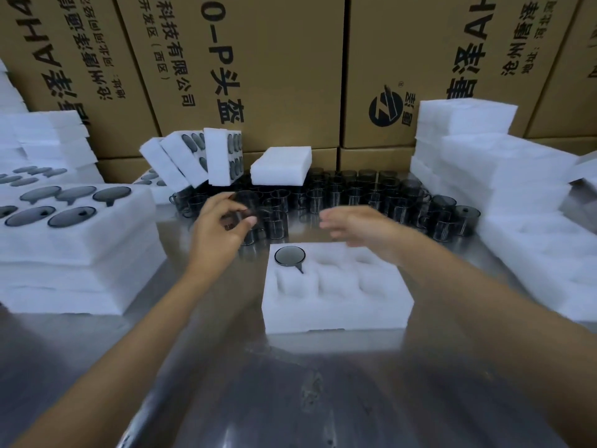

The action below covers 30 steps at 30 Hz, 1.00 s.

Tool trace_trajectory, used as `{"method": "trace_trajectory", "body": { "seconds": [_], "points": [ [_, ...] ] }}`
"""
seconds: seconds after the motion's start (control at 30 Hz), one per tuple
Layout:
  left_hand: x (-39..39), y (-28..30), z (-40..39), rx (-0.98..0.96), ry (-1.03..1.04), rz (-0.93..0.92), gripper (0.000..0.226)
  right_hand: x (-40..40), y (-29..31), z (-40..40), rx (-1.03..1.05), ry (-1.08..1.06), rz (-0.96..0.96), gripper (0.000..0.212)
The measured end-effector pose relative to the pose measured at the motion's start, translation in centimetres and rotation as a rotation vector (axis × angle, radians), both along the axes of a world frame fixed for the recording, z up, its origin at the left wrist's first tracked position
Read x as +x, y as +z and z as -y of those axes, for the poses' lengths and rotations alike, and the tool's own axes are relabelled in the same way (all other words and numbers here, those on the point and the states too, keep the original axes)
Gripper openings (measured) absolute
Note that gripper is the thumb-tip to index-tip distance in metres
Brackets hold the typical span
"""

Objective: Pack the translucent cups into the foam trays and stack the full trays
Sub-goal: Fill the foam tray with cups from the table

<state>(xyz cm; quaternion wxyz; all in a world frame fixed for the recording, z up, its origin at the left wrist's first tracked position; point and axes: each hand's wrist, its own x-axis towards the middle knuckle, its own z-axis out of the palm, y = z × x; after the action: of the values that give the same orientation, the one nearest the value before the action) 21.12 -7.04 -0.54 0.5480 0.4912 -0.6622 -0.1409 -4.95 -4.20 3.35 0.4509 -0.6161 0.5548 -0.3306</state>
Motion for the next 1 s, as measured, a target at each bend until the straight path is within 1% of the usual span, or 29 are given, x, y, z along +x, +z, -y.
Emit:
{"method": "trace_trajectory", "body": {
  "seconds": [0.1, 0.17, 0.23, 0.3, 0.37, 0.47, 0.57, 0.67, 0.77, 0.9, 0.93, 1.0],
  "points": [
    [-3.3, 2.0, -1.6, 0.025, -0.285, 0.015, 0.017, -0.7, 1.8, -0.2, -0.032, 0.02, 0.108, 0.014],
    [-5.5, 2.3, -2.3, 0.066, -0.449, 0.041, 0.02, -0.5, 1.9, -0.8, -0.055, 0.067, 0.138, 0.022],
    [-7.2, 2.1, -2.6, 0.111, -0.516, 0.088, 0.017, -0.5, 1.6, -1.3, -0.089, 0.028, 0.098, 0.025],
    [-8.2, 1.5, -2.5, 0.173, -0.555, 0.09, 0.014, -0.8, 1.0, -1.6, -0.122, -0.037, 0.0, 0.025],
    [-8.7, 0.7, -2.4, 0.221, -0.562, 0.133, 0.013, -1.2, 0.2, -1.8, -0.119, -0.05, -0.088, 0.025],
    [-8.9, -0.3, -2.0, 0.252, -0.505, 0.245, 0.014, -1.4, -1.1, -1.8, -0.109, -0.059, -0.113, 0.024],
    [-8.5, -0.6, -1.7, 0.303, -0.503, 0.23, 0.013, -1.6, -1.8, -1.6, -0.141, -0.066, -0.091, 0.024],
    [-8.2, -0.6, -1.6, 0.299, -0.496, 0.238, 0.015, -1.8, -2.4, -1.4, -0.16, -0.035, -0.057, 0.021],
    [-8.1, -1.0, -1.4, 0.261, -0.482, 0.299, 0.015, -2.0, -3.3, -1.3, -0.188, -0.01, -0.028, 0.028],
    [-7.9, -1.5, -1.4, 0.25, -0.452, 0.337, 0.014, -2.1, -4.1, -1.3, -0.226, -0.018, 0.021, 0.034],
    [-8.0, -1.5, -1.4, 0.25, -0.436, 0.347, 0.017, -2.2, -4.3, -1.2, -0.233, -0.016, 0.024, 0.035],
    [-7.9, -1.5, -1.6, 0.257, -0.424, 0.371, 0.038, -2.3, -4.4, -1.2, -0.249, 0.003, 0.008, 0.036]
  ]
}}
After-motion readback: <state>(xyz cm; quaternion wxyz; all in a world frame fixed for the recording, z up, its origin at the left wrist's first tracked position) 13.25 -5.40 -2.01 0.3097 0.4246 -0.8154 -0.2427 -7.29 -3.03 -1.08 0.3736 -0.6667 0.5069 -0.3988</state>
